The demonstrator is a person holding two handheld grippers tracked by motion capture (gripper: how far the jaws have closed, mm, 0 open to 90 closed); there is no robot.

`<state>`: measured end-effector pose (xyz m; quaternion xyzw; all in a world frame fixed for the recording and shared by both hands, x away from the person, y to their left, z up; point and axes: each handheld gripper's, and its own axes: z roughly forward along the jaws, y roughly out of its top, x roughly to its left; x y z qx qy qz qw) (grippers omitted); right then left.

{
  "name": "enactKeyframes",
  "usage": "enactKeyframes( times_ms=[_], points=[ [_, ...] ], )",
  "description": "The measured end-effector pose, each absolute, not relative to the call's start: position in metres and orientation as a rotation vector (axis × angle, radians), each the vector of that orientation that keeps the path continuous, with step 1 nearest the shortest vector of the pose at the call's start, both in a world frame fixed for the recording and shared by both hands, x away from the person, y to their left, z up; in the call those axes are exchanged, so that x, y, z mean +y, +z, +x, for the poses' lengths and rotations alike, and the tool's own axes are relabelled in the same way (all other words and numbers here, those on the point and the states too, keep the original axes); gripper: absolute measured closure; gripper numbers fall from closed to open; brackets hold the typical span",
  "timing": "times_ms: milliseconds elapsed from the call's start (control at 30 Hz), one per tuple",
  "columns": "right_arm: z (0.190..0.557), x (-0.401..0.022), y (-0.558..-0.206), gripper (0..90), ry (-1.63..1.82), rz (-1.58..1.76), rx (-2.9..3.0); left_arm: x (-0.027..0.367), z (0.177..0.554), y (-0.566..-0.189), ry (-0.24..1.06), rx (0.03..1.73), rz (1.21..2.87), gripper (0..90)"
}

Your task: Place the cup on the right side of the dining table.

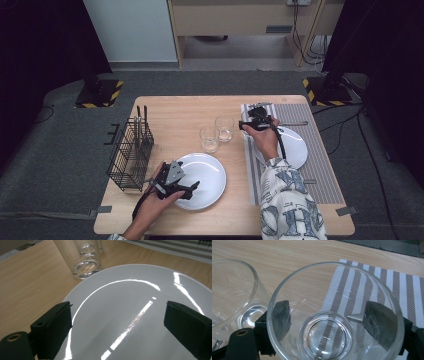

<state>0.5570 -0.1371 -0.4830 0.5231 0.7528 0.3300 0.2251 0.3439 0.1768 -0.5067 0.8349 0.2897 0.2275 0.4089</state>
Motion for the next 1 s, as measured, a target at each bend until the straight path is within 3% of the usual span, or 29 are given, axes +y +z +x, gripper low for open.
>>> enactKeyframes(
  times_ms=[1000],
  points=[
    [0.567,-0.140,-0.498,19.6,0.942,1.466,2.071,0.178,0.343,-0.506,0.556,0.739,2.093,7.2]
  ],
)
